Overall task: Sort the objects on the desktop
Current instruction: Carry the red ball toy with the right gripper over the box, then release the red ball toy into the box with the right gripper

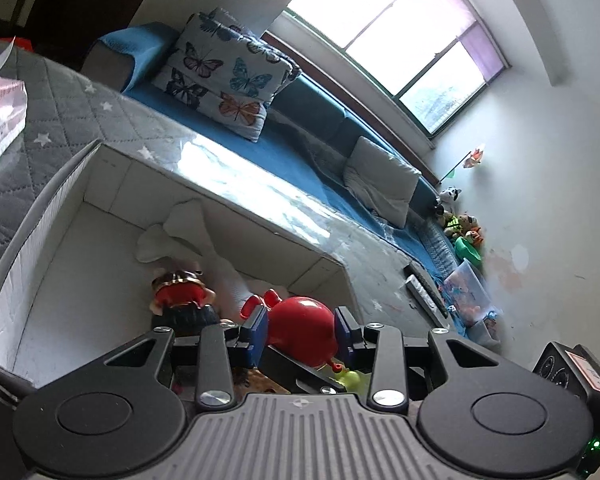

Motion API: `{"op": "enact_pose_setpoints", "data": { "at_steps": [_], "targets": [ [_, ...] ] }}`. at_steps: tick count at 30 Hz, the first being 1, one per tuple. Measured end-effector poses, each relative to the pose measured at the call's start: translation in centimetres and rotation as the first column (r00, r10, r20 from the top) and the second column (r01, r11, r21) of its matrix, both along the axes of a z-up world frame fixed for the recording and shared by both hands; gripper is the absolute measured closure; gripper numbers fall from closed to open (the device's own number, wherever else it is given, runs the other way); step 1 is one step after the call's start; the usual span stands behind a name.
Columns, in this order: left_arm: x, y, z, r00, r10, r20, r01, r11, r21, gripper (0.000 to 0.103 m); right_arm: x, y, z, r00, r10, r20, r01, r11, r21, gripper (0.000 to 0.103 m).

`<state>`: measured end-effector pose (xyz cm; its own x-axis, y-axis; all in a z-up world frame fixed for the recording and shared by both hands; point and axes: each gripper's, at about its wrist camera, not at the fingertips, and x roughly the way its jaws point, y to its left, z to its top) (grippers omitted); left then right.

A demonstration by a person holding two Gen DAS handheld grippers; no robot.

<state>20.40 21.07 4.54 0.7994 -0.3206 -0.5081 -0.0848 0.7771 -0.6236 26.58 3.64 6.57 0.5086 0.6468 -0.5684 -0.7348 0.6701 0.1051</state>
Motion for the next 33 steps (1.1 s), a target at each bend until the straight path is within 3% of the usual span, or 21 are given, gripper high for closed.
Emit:
{"op": "enact_pose_setpoints", "data": {
  "at_steps": [8, 10, 14, 19, 33],
  "targets": [
    [-0.2, 0.2, -0.5, 1.0, 0.017, -0.016, -0.017, 1.0, 0.021, 0.064, 0.2, 0.3, -1.2, 1.0, -0.007, -0.005, 0.007, 1.0, -0.024, 0.052],
    [-0.3, 0.3, -0.5, 1.0, 0.022, -0.02, -0.022, 0.999, 0.027, 0.064, 0.0, 0.1, -1.2, 1.0, -0.007, -0.004, 0.007, 1.0, -0.025, 0.043],
    [-0.7, 0.2, -0.4, 0.999, 0.031, -0.024, -0.03, 0.999, 0.04, 0.064, -0.8, -0.4, -1.0, 1.0, -0.007, 0.022, 0.008, 0.999, -0.035, 0.039],
    [-2.2, -0.2, 0.5, 0.999, 0.048, -0.021, -0.046, 0.996, 0.081, 0.064, -2.1, -1.3, -0.3, 0.999, -0.017, 0.049, 0.018, 1.0, -0.026, 0.027],
    [-7.5, -2.3, 1.9, 0.998, 0.056, -0.001, -0.055, 0.98, 0.189, 0.064, -6.2, -4.0, 0.7, 0.997, -0.054, 0.061, 0.054, 0.999, 0.009, 0.011]
  ]
}}
